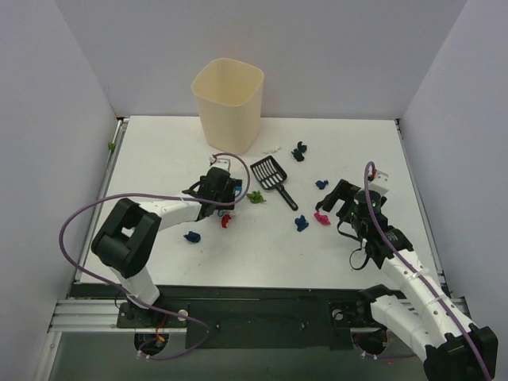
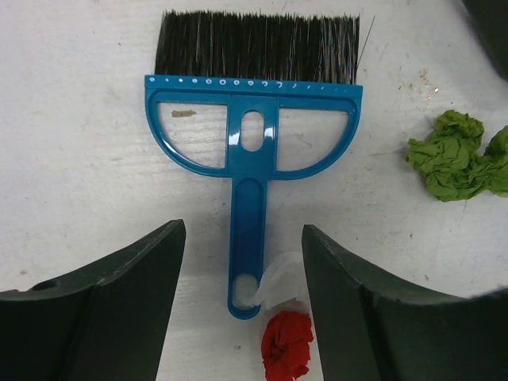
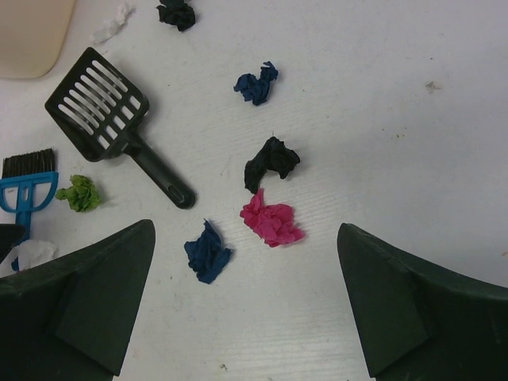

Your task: Sweep away the paper scraps from the table

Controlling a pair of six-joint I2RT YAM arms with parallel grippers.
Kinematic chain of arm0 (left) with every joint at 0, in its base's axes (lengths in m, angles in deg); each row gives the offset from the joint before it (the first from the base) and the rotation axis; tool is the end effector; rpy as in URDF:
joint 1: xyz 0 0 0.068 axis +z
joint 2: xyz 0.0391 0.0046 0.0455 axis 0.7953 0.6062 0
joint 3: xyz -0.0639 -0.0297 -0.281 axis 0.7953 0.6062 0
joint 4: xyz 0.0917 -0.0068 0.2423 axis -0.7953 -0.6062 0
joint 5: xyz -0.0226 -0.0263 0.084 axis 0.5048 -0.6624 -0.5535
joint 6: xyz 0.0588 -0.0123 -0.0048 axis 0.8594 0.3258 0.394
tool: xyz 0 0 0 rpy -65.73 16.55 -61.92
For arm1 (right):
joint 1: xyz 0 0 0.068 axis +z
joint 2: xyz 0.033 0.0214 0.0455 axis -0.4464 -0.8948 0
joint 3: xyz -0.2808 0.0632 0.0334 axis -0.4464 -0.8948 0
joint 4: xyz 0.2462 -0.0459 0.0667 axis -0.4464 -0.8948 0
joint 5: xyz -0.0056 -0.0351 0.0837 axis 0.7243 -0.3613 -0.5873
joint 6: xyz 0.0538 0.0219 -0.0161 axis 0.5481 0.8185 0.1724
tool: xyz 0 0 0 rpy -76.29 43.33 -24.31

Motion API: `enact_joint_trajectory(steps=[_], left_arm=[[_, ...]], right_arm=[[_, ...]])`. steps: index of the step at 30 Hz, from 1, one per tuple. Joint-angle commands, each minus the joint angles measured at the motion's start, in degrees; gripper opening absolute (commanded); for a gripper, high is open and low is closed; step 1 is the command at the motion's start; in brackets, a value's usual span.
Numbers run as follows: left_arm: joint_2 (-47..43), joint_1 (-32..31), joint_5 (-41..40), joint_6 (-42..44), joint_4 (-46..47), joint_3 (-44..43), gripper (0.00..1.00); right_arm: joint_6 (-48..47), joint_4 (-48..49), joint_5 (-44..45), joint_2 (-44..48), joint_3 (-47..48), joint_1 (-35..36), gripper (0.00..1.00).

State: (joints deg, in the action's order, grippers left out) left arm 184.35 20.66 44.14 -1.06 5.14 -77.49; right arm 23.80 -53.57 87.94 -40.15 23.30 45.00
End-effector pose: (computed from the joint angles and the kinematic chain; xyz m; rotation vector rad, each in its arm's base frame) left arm 0.3060 -0.1756 0.1810 0.0950 2.3154 -0.0949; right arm 0.1835 0.0530 0.2800 0.3344 1.8451 0.4379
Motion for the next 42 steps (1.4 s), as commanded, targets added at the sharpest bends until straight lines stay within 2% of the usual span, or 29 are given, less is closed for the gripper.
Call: enact_joint_trajectory(steps=[1, 5, 8, 9, 11, 12, 19, 26, 35, 42], left_arm=[[2.8, 0.5, 2.3, 1.2, -2.8, -3.8, 0.68], [5.0, 0.8, 2.9, 0.7, -4.4, -4.7, 0.65], [6.7, 1.3, 3.3, 0.3, -5.8, -6.5, 0.52], [7.4, 1.4, 3.4, 0.4, -6.7, -6.8, 0.42], [7.4, 1.4, 3.6, 0.2, -6.9, -7.1, 0.33], [6.8, 1.4, 3.4, -0.3, -6.6, -6.5, 0.31], [-10.0, 0.2, 5.5, 1.4, 3.6, 2.5, 0.29], [-19.5, -6.7, 12.3, 5.3, 10.1, 7.5, 0.30], [-23.2, -13.7, 19.1, 12.1, 15.3, 11.7, 0.30], [-23.0, -18.5, 22.2, 16.9, 15.7, 10.6, 0.30]], right_arm=[[-0.3, 0.2, 1.0, 0.7, -0.5, 0.2, 0.92], [-0.3, 0.2, 1.1, 1.1, -0.7, 0.2, 0.92], [-0.3, 0.2, 1.0, 1.0, -0.8, 0.2, 0.92], [-0.2, 0.2, 0.9, 0.7, -0.8, 0.2, 0.92], [-0.1, 0.5, 0.5, 0.4, -0.9, 0.2, 0.92], [0.0, 0.6, 0.3, 0.2, -1.0, 0.2, 0.92], [1.7, 0.6, -6.2, -4.6, 2.4, 0.2, 0.92], [4.3, -1.8, -19.7, -12.9, 12.8, -0.1, 0.93], [8.5, -3.5, -39.7, -19.9, 23.2, -1.9, 0.93], [8.5, -5.0, -45.2, -27.2, 25.5, 0.9, 0.92]])
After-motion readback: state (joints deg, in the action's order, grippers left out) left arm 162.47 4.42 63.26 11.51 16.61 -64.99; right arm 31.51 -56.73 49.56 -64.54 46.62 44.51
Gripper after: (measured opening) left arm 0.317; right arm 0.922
